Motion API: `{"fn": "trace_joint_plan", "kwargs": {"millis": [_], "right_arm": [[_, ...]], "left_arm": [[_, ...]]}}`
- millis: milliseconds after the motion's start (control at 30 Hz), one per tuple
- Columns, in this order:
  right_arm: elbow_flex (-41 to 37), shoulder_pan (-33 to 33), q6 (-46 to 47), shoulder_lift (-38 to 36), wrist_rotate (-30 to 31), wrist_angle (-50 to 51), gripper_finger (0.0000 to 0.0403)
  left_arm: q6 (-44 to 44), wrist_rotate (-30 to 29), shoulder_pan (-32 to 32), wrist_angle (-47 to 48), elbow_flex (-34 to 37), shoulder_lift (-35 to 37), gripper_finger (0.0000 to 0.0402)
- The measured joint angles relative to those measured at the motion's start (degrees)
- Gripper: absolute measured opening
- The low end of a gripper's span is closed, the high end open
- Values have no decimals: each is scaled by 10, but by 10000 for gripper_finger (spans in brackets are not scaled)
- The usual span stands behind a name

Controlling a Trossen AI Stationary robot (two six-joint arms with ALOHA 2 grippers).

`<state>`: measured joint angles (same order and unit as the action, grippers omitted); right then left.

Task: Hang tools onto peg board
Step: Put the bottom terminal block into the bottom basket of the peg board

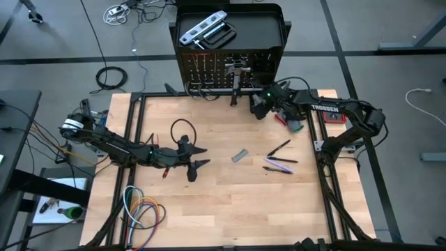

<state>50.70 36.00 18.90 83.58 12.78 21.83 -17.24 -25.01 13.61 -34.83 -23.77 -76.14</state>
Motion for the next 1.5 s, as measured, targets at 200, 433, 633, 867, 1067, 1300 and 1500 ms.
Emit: {"fn": "trace_joint_plan", "kwargs": {"millis": [200, 433, 633, 867, 1067, 1300, 1500], "right_arm": [[0, -24, 51, 0, 26, 12, 291], [-3, -68, 118, 0, 82, 2, 291], [-26, -113, 157, 0, 133, -25, 288], [-39, -134, 181, 0, 133, -60, 287], [-39, -132, 171, -20, 173, -57, 287], [-40, -111, 137, -62, 115, -49, 287], [-40, -186, 149, -60, 70, -16, 286]], "left_arm": [[-15, 9, 1, 0, 0, 0, 218], [-29, 13, 20, 0, 0, 0, 218], [-31, 13, 46, 1, 0, 0, 218], [-57, 11, 69, 26, -1, 0, 218], [-71, -9, 86, 39, -1, 0, 218], [-71, -21, 88, 40, -1, 0, 218], [-71, -26, 87, 51, -1, 0, 218]]}}
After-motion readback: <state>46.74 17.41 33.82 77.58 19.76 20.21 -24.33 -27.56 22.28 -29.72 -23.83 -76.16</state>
